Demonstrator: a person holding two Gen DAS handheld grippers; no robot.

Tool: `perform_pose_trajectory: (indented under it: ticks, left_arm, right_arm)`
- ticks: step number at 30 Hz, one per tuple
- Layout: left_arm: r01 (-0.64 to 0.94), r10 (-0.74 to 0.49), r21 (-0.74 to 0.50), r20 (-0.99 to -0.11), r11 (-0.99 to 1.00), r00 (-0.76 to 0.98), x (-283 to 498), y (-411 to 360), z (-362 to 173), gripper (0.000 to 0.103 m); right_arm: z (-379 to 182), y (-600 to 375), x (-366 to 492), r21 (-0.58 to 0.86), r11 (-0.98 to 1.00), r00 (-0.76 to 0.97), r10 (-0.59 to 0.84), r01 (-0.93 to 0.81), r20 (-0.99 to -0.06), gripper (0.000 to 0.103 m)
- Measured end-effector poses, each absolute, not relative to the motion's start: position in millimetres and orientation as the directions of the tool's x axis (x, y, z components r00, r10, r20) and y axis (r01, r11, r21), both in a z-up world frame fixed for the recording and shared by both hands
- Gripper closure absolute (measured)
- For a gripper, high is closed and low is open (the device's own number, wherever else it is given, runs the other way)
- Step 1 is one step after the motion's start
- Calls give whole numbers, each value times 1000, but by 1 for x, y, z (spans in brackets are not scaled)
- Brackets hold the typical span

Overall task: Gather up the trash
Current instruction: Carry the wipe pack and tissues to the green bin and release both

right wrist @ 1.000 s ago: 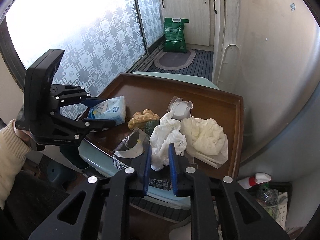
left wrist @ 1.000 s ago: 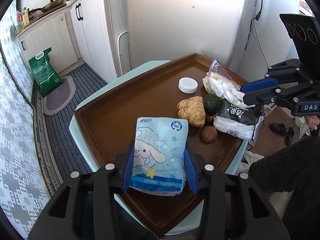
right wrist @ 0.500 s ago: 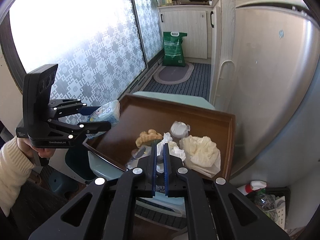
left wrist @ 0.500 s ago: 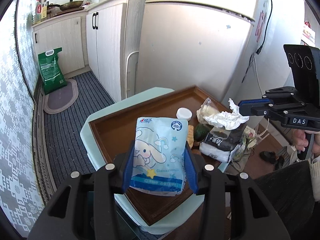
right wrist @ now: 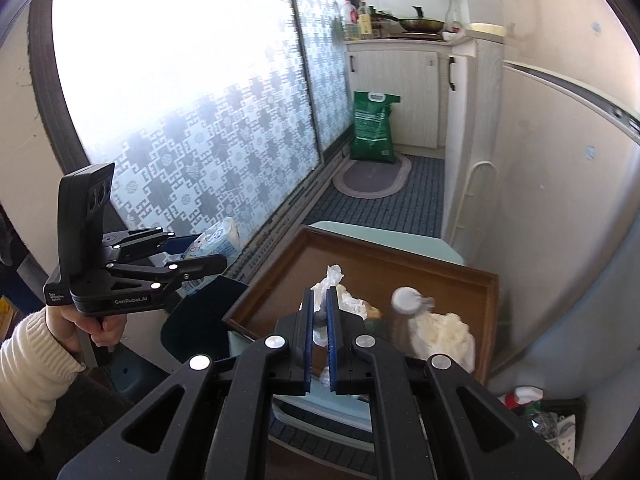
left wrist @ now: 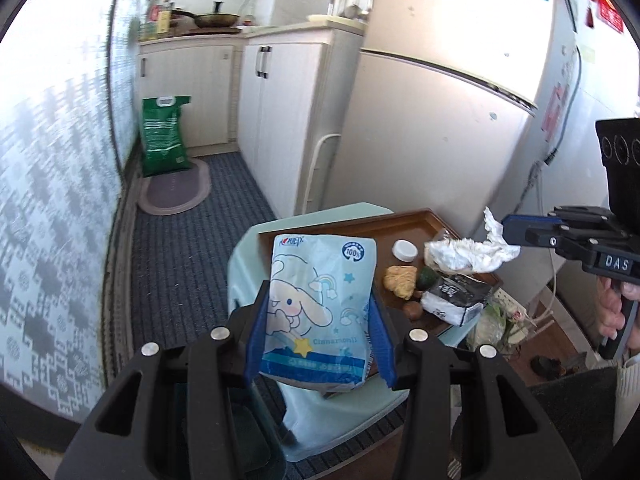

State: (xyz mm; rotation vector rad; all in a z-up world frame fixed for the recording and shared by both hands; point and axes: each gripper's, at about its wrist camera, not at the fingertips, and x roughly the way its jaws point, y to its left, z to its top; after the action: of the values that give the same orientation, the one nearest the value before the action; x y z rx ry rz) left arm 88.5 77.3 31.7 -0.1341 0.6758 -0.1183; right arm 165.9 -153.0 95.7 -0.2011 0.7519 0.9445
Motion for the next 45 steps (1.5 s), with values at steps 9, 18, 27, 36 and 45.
perform_pose_trajectory:
  ticks: [9, 18, 27, 36, 45]
  left_arm:
    - [-121, -5, -171, -597, 978, 802, 43, 114, 42, 55]
    - [-263, 142, -103, -630, 959, 764, 14, 142, 35, 55]
    - [-331, 179, -86, -702, 940, 689, 6, 168, 1, 55]
    - [-364, 155, -89, -794, 927, 588, 14, 190, -52, 55]
    - [-391, 96, -127, -859, 912, 503, 23, 206, -98, 55]
  right_arm:
    - [95, -96, 141, 174, 508, 285, 698, -843, -657, 97]
    - [86, -45, 121, 192, 434, 209, 718, -880, -664, 97]
    - [65, 0, 109, 218, 393, 141, 706, -893, -694, 97]
    - [33, 40, 97, 218, 383, 100, 659, -898, -745, 97]
    - [5, 60, 92, 194, 401, 93, 595, -895, -799, 97]
